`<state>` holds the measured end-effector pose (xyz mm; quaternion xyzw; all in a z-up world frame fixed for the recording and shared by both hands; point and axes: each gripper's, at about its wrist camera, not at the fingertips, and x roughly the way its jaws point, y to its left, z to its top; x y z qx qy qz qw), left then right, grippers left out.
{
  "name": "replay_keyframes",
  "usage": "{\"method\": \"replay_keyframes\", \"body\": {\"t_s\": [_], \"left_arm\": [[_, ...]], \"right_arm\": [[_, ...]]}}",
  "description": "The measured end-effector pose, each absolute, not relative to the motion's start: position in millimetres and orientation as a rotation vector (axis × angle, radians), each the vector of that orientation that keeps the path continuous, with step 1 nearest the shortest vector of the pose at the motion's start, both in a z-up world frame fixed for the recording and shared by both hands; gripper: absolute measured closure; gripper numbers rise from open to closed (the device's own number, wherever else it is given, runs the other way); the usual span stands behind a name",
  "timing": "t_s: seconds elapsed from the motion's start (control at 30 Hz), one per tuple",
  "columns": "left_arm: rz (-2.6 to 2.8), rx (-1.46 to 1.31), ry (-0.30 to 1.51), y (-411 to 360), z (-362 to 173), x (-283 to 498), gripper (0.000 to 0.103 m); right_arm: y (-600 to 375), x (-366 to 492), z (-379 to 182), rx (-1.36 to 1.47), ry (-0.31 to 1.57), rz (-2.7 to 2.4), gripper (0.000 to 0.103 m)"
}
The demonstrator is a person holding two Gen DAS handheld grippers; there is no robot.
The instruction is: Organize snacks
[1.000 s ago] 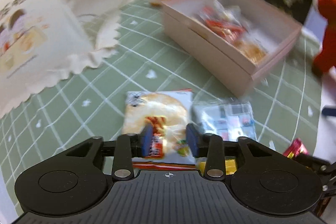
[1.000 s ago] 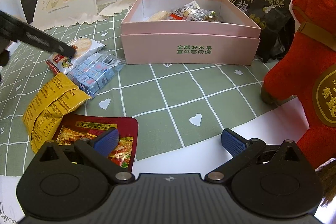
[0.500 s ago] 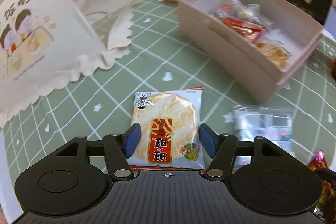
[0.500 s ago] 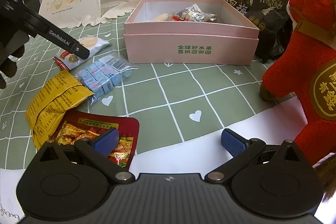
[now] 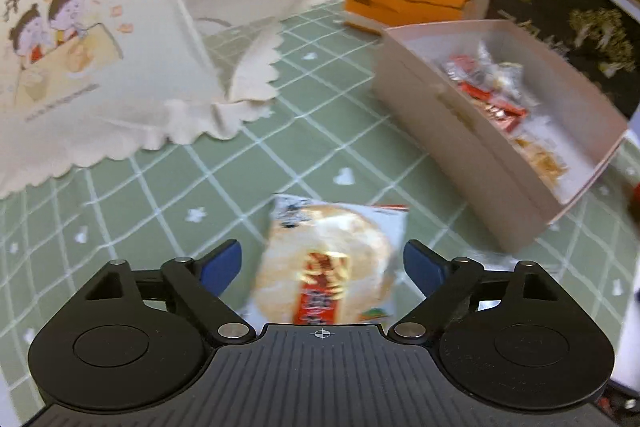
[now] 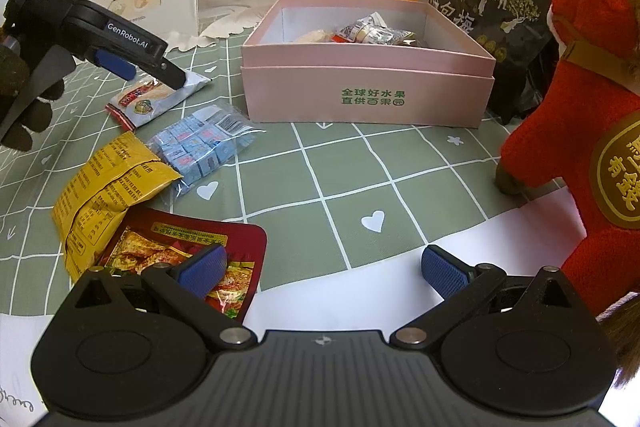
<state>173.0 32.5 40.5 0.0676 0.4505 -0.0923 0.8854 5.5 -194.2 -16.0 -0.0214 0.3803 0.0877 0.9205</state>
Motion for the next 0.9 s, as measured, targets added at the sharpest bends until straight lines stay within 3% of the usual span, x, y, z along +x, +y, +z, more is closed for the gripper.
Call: {"method": "replay_keyframes", "body": {"t_s": [0.13,0.33,0.4,0.43,0.67,0.9], "left_arm": [[-0.241,0.116,1.032,36,25,180,0.01],[-0.206,0.122,1.036,30,24,184,0.009],[-0.2,0.107,1.056,30,27,185,0.021],[-0.211,0.098,1.053,29,30,185,0.022],[-0.23,0.029,0.983,31,49,140,0.022],[-0.176,-0.106,0.949,49,62,110,0.022]], "right_arm": [[-194,5,-16,-0.045,0.782,0.181,0.0],[-196,14,-11,-0.057,0.838,0.21,0.0],[-197,21,-5,-0.054,0.894,0.237,0.003],[-198,23,-2,-0.056,0.907,0.243,0.008],[-179,3,41,-0.068,0.895,0.409,0.008],[-127,-13,12,-0.236,0.964,0.462,0.01]]}}
